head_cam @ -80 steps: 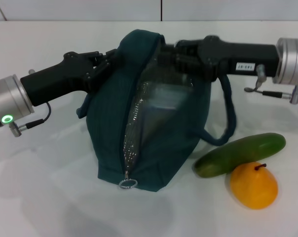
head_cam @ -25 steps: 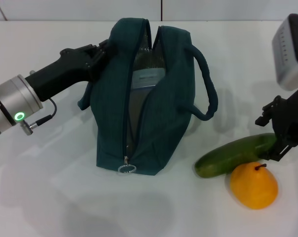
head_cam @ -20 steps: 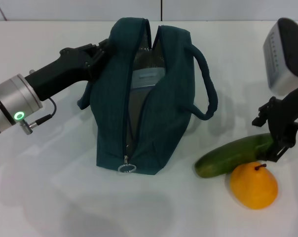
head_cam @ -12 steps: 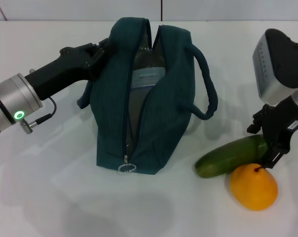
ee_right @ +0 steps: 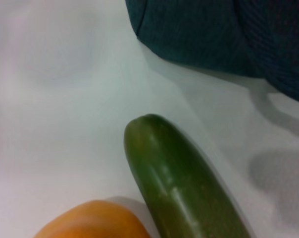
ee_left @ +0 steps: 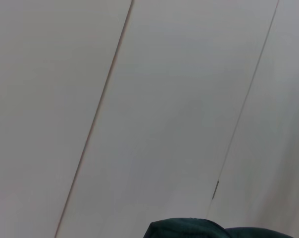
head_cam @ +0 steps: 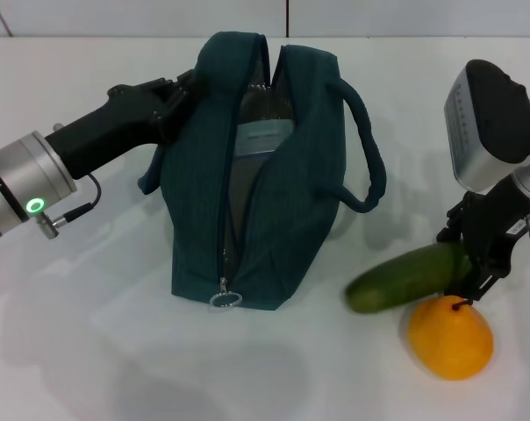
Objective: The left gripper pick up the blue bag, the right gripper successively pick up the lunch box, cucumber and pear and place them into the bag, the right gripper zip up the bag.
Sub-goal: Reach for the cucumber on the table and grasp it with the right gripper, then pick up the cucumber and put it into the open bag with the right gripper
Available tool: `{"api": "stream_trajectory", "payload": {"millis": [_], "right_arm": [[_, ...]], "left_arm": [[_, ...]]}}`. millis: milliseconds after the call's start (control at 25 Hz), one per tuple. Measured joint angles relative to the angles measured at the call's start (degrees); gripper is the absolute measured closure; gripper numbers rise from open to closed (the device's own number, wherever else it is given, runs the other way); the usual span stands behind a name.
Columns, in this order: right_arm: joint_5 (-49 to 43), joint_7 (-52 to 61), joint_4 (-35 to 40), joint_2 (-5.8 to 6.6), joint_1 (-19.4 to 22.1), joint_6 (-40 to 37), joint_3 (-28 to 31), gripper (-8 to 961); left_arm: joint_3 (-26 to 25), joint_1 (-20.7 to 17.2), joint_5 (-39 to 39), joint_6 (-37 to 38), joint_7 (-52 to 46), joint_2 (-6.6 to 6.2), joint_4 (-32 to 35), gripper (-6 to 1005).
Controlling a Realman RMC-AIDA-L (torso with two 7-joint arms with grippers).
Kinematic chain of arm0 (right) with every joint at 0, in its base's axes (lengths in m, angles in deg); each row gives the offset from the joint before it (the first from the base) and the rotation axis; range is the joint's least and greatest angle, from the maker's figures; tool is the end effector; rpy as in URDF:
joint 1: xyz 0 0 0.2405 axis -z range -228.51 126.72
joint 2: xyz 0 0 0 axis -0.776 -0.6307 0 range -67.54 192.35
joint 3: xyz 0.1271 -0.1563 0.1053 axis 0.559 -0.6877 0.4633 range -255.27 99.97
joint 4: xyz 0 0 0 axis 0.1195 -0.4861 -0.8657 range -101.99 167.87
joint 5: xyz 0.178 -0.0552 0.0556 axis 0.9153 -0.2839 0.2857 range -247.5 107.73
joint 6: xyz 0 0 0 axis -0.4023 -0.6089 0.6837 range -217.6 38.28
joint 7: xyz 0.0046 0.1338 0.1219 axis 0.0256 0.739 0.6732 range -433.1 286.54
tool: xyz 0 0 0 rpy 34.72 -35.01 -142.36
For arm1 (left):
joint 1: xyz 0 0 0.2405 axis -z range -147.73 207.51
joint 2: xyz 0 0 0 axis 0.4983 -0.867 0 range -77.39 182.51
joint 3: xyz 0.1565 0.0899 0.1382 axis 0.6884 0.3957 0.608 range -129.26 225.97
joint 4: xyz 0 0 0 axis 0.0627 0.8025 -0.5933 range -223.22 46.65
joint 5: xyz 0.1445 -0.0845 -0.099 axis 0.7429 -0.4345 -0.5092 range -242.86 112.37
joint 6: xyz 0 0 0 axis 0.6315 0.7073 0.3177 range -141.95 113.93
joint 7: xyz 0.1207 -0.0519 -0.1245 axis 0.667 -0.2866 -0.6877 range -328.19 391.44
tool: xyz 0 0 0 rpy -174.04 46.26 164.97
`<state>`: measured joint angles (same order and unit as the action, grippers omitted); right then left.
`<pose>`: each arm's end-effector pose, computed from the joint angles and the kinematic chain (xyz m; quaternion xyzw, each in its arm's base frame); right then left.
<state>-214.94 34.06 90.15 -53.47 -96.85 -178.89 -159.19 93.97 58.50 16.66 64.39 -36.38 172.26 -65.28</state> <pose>0.1881 0.3377 -0.0407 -0.9670 0.0203 -0.2538 0.0125 -0.2103 0.3467 -0.0128 -0.8347 -0.2727 -0.4038 0.2566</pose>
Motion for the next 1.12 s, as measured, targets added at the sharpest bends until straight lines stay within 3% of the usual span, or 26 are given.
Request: {"api": "stream_trajectory", "payload": {"millis": [160,400,560,800,1120], "right_arm": [[0.1,0.7,-0.1,-0.05,0.1,0.4,0.1,183],[1.3,1.0,0.3,0.08,0.8,0.9,1.0,314],[3.1,-0.6,0.9,0.38,1.6,-0.4,4.3,319],[5.7,-7.7,4.9,0.55,6.2,-7.1,12.8,328],[5.7,-8.9,7.6,0.69,10.2,-6.6,26.9,328]], "left_arm": [[0.0,0.0,0.0,0.0,0.0,0.0,0.0,925],[0.0,-0.2,0.0,0.0,0.1,0.0,0.0,925],[0.0,-0.5,0.1,0.0,0.1,0.0,0.0,925],[0.0,-0.7,-0.2,0.2,0.1,0.0,-0.1,925],[0.0,-0.7,-0.2,0.4,0.2,-0.03,0.3,925]]}}
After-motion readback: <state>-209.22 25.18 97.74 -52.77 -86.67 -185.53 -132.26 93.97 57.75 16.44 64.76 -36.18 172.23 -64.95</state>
